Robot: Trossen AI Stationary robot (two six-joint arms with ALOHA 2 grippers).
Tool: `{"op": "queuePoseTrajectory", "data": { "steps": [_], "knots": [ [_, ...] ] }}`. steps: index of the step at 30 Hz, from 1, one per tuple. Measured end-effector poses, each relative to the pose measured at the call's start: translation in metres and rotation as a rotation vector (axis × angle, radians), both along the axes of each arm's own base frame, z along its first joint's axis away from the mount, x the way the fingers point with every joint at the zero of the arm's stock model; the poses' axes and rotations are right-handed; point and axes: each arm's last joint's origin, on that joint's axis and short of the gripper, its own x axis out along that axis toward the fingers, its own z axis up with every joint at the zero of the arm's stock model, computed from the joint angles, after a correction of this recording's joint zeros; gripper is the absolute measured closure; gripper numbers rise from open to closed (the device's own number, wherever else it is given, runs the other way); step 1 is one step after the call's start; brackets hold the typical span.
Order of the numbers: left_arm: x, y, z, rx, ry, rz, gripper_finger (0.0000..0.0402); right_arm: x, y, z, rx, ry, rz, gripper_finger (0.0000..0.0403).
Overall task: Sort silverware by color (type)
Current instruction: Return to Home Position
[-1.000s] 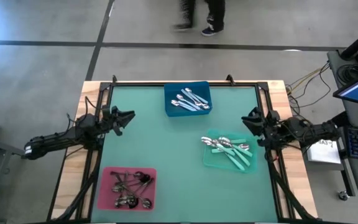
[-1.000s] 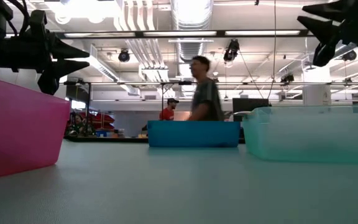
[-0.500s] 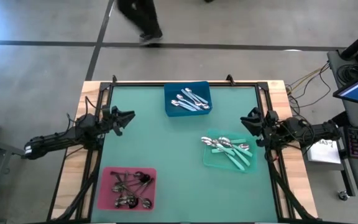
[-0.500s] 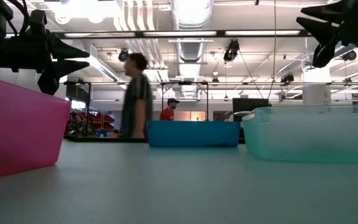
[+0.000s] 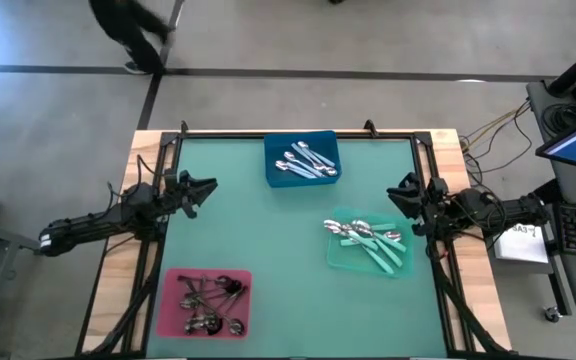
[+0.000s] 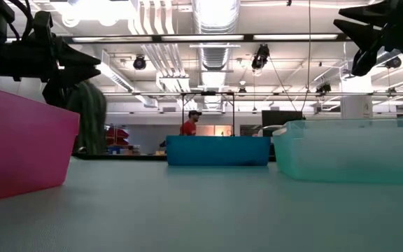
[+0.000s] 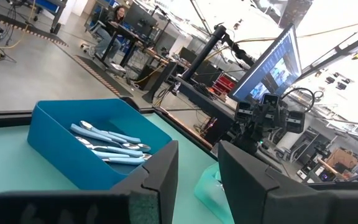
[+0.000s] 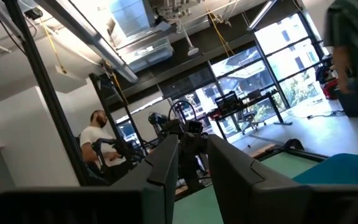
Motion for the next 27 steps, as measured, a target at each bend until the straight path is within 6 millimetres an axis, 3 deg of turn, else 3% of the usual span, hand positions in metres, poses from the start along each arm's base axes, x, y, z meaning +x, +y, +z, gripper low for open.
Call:
{"op": "queuePoseTrajectory", "data": {
  "steps": [27],
  "knots": [
    [0.0000,0.0000,0.0000,0.000,0.000,0.000,0.0303,0.0000,0.0000,0.0000,0.000,-0.001,0.000,0.0329]
  ]
}}
